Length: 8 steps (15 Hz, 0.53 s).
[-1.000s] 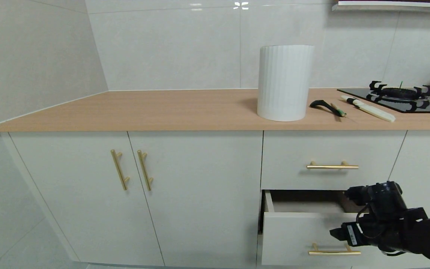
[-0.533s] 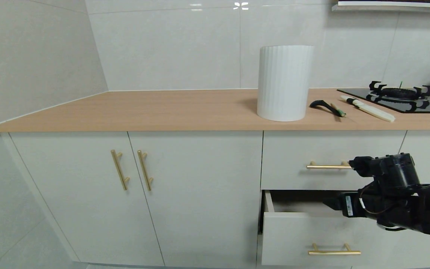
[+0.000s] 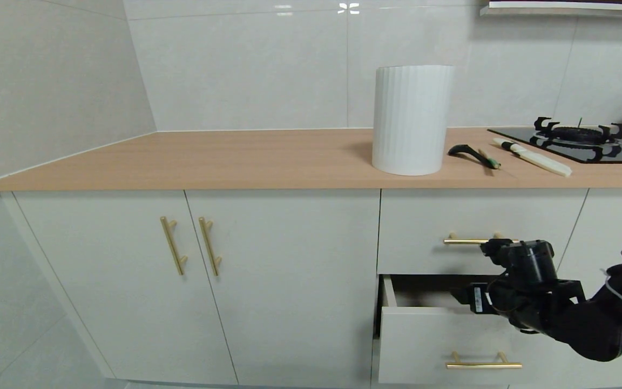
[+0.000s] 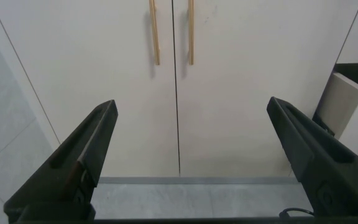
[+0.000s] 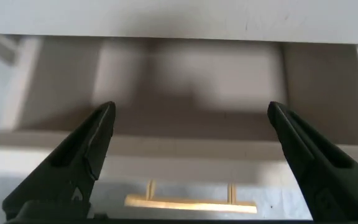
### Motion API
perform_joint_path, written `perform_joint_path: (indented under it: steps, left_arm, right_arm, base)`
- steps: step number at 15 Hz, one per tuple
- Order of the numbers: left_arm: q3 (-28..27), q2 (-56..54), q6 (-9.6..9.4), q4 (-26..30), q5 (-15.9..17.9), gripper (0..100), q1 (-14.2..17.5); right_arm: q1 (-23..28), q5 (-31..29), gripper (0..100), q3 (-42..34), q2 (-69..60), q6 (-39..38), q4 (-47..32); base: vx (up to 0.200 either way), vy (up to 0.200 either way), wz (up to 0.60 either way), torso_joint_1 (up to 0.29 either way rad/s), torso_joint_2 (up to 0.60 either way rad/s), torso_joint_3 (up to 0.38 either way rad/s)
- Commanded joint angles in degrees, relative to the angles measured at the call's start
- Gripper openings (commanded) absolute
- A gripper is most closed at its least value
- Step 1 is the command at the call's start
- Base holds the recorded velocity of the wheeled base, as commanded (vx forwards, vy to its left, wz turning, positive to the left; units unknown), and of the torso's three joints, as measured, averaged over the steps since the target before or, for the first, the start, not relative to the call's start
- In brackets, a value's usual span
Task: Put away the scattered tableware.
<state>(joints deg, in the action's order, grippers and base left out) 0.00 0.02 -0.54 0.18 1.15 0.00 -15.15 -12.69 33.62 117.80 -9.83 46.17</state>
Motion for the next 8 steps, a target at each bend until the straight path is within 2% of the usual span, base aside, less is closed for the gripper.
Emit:
perform_joint_path:
  steps: [1, 8]
  left_arm:
    - [0.0, 0.0, 0.01, 0.0, 0.0, 100, 0.0]
    - [0.0, 0.0, 0.01, 0.0, 0.0, 100, 0.0]
  right_arm:
    - [0.1, 0.0, 100, -0.3, 3.3, 0.1, 0.2]
    - [0.1, 0.5, 100, -1.5, 0.6, 0.5, -2.7]
  base:
    - [0.000, 0.000, 0.00, 0.000, 0.00, 0.000]
    - [0.000, 0.000, 0.00, 0.000, 0.00, 0.000]
